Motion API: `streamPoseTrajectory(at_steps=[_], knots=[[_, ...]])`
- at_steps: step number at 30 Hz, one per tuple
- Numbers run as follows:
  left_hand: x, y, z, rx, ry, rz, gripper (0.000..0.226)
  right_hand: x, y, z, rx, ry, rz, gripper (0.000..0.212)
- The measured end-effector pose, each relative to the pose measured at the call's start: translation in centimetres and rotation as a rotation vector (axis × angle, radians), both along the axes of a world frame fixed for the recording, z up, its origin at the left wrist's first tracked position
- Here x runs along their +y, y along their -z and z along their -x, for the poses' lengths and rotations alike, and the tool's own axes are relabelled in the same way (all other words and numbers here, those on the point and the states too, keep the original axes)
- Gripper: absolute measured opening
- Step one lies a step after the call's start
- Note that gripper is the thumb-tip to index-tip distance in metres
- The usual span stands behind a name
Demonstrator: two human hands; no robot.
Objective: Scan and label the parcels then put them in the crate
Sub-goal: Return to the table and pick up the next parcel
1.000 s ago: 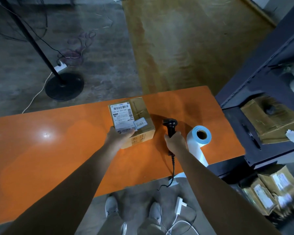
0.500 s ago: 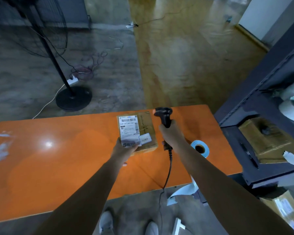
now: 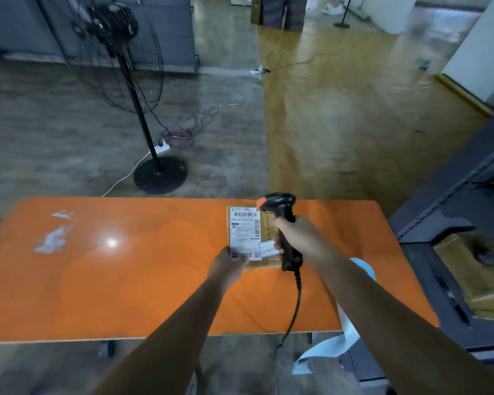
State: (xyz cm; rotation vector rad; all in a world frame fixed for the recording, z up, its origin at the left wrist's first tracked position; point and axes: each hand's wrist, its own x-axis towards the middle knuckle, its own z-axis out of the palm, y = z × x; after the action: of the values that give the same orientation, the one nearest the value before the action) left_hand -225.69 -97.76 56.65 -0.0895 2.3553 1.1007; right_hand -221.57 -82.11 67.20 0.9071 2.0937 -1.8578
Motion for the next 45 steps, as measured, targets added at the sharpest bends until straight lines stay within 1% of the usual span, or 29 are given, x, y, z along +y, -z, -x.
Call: streamPoseTrajectory(at_steps=[3,7,9,13,19,23,32,35,38,41,43,45], knots=[[0.0,0.6,0.0,0.007,-0.003,-0.010,0.042,-0.5,-0.5,0.0,-0.007,-0.008,0.032,0.017],[0.0,0.8,-0.1,-0.011,0.012,-0.014,0.044,-1.0,-1.1,-0.1,-0.003,-0.015,0.024,0.013],[-0.1,0.9,-0.1,-0.011,0.009,-0.042,0.042,-1.2,-1.5,-0.1,0.002,-0.017,0.015,0.011],[-0.2,0.9,-0.3,-0.013,0.009,-0.048,0.038,-1.6,-2.1,-0.1,0.004,-0.024,0.004,0.012],[-0.3,0.9,-0.2,-0.008,0.020,-0.061,0.040,-1.9,-2.4,-0.1,0.004,-0.024,0.000,0.015],[-0.2,0.9,0.0,-0.006,0.016,-0.042,0.040,-1.8,-2.5,0.1,0.009,-0.024,0.001,0.013],[0.3,1.2,0.7,0.006,0.017,-0.014,0.041,-0.3,-0.3,0.7,0.008,0.011,-0.049,0.012],[0.6,1.1,1.3,0.046,0.020,0.030,0.042,0.8,1.2,0.6,0.001,0.061,-0.058,0.008],[1.1,0.9,2.1,0.097,0.058,0.116,0.043,2.3,2.9,0.4,-0.009,0.097,-0.101,0.008],[1.6,0.6,2.6,0.166,0.079,0.192,0.060,3.9,4.8,-0.1,-0.042,0.133,-0.107,0.011],[2.1,0.1,2.5,0.274,0.125,0.284,0.071,4.8,6.2,-0.5,-0.066,0.140,-0.144,0.013],[2.8,-0.4,2.3,0.405,0.179,0.363,0.076,5.5,7.4,-0.8,-0.089,0.140,-0.186,0.015]])
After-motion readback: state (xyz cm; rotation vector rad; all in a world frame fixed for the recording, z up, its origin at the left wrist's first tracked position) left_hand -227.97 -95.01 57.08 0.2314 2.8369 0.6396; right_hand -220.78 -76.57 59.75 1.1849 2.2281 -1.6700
